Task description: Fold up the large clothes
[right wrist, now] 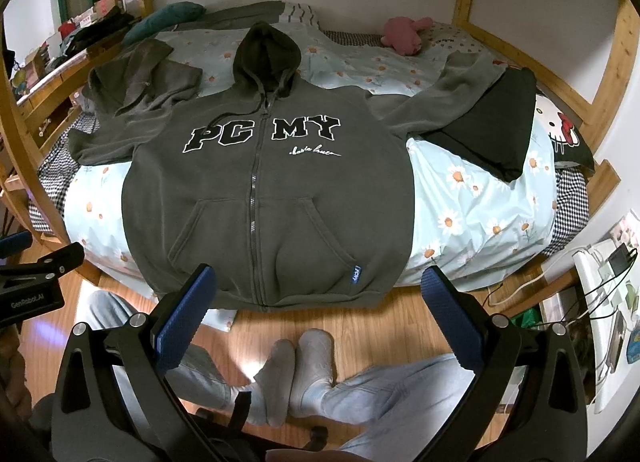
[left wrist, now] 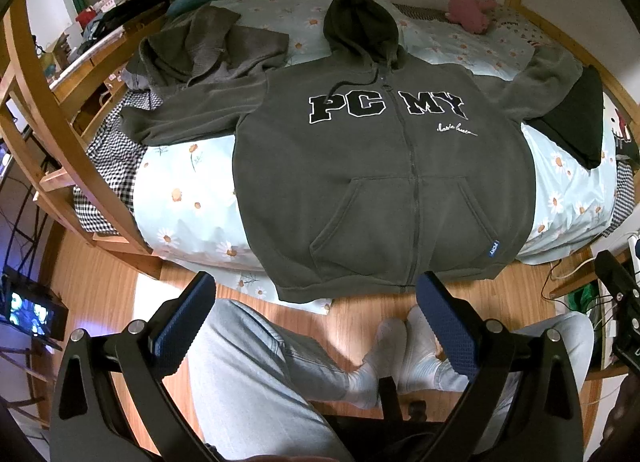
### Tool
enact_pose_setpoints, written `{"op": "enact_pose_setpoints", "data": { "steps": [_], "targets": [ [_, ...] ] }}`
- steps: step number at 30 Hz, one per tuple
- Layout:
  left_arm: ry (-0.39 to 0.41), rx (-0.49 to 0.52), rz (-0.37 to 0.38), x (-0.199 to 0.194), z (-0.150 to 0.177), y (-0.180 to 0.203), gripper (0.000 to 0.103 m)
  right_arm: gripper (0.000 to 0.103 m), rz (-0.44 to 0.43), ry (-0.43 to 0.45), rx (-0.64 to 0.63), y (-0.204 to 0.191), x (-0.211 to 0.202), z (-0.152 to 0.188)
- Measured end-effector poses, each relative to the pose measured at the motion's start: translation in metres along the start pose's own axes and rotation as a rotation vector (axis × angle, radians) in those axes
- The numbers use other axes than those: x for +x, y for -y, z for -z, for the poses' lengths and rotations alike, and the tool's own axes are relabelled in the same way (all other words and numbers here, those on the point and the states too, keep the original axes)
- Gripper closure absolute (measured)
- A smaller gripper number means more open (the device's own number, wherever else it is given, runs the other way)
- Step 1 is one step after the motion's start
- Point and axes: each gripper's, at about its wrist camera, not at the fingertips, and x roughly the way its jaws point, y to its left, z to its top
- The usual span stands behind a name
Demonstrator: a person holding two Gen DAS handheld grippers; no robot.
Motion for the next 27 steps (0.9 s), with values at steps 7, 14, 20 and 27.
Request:
{"op": "enact_pose_setpoints", "data": {
  "steps": [7, 14, 20, 27],
  "targets": [
    [0.002, -0.001, -0.002, -0.0002, 0.0003, 0.0001, 0.005, 0.003, 0.002, 0.000, 0.000, -0.0001, 0.0004, 0.0000],
    [0.001, -0.002, -0.001, -0.0009, 0.0009, 0.0000, 0.005, 0.003, -0.001, 0.000, 0.001, 0.0003, 0.0000, 0.0005],
    [0.000, 0.003, 0.001, -0.0014, 0.0011, 0.0004, 0.005, 0.003, -0.001, 0.002, 0.000, 0.0002, 0.0000, 0.0010],
    [0.001, 0.008, -0.006, 0.0005, 0.0019, 0.0000, 0.005, 0.003, 0.004, -0.002, 0.007, 0.0042, -0.0024, 0.0053]
  ]
}}
